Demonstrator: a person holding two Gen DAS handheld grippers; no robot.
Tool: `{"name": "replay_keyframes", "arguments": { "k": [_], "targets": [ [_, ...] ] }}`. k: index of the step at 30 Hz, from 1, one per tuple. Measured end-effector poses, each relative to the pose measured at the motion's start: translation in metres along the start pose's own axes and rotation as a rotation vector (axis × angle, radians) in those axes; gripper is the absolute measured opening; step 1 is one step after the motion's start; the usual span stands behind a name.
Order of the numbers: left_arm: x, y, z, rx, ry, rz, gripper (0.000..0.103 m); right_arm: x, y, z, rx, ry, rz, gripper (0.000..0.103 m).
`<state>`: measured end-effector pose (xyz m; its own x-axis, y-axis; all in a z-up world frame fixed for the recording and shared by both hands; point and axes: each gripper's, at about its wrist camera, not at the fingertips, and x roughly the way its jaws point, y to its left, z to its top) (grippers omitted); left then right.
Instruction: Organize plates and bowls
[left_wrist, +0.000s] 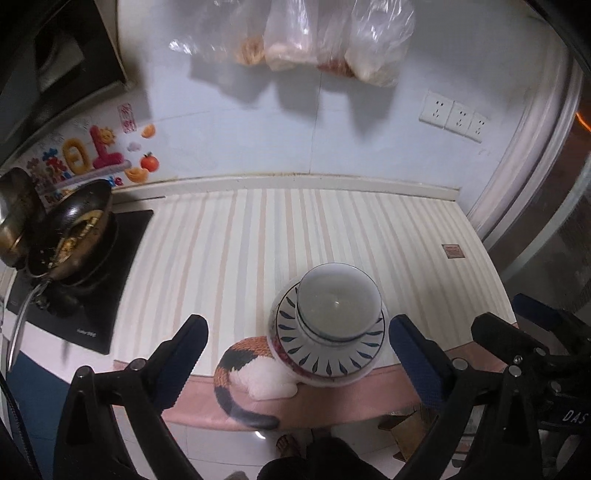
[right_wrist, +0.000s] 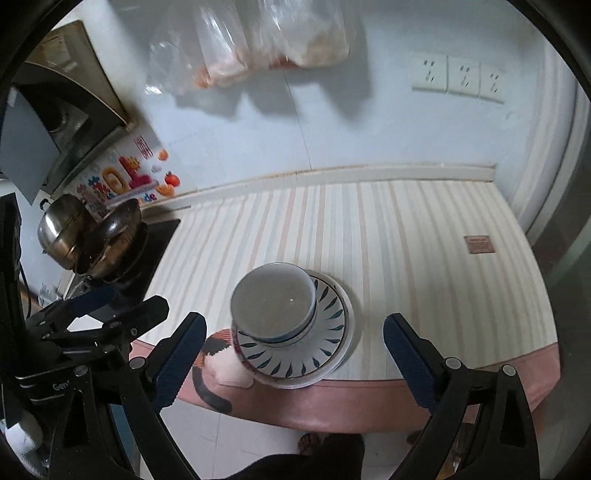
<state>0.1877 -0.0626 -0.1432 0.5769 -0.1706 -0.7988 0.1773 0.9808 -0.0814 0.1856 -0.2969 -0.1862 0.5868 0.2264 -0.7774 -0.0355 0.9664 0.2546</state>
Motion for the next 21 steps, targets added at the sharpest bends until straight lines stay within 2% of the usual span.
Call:
{"name": "replay_keyframes", "arguments": {
  "k": [10, 21],
  "targets": [
    [-0.086, 0.0, -0.035, -0.025, -0.113, 0.077, 0.101, -0.093, 0.021, -0.051, 0.005, -0.103, 0.02, 0.099],
    [-0.158, -0.004, -0.096, -0.101, -0.167, 0.113, 0.101, -0.184, 0.035, -0.114, -0.079, -0.161, 0.015, 0.099]
  ]
}}
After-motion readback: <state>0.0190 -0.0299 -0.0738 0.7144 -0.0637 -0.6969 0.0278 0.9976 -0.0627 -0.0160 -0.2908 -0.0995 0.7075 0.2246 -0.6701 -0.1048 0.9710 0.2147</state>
